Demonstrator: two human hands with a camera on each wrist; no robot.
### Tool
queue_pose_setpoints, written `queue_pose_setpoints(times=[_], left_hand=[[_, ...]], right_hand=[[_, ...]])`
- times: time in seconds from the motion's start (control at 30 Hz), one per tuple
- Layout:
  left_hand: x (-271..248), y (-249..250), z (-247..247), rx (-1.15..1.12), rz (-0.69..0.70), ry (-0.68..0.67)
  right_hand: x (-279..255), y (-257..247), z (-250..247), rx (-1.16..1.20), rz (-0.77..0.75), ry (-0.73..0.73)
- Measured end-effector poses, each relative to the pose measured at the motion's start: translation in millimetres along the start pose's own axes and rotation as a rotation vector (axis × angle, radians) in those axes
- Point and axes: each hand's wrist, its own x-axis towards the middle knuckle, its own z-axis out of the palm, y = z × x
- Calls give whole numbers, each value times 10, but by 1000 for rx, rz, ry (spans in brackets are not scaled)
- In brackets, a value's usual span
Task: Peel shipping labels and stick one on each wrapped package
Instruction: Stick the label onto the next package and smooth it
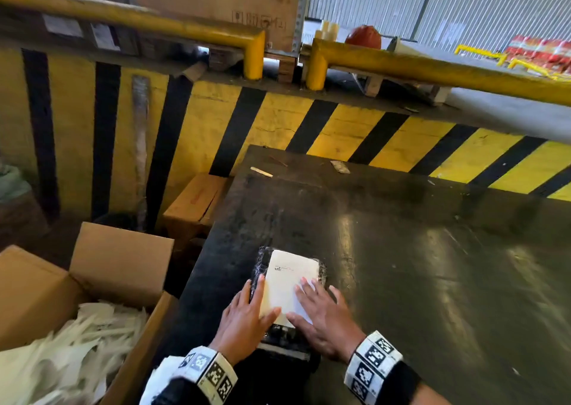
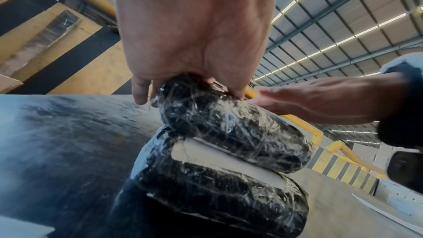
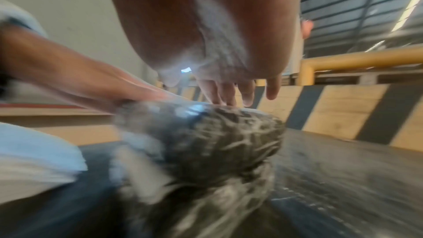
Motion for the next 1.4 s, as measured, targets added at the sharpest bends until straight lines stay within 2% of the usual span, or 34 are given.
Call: queue_pose_setpoints(times=[0.1,0.3,0.4,0.47,0.57,0.67,0.97,1.07,1.27,1.4], left_hand=[[-12,-8,16,3,8,20],[-27,-55,3,-56,40,28],[-100,-190,-1,-190,97,121],[-114,-295,28,-264,126,147],[31,-488,196,-345,122,158],[76,-488,229,-351,125,158],[-25,-405,134,-400,115,135],[-31,-417,143,-436,123,158],[-17,-471,206,-464,148,190],[-13,-408,227,-451,135,194]], right_hand=[[-59,-37,-1,-10,-43,-44],[538,230,-147,10,154,-31],[602,200,-202,19,184,-16],[509,89,-217,-31,131,-13],[253,-86,-139,-115,-26,-73],[80,-146,-77,-147,-110,-121],[692,-59,-307,-30,84,-114],[686,-105,-290,-86,62,-90],[380,-265,-184,-201,-155,-147],[648,-207,-299,-122,-48,-137]])
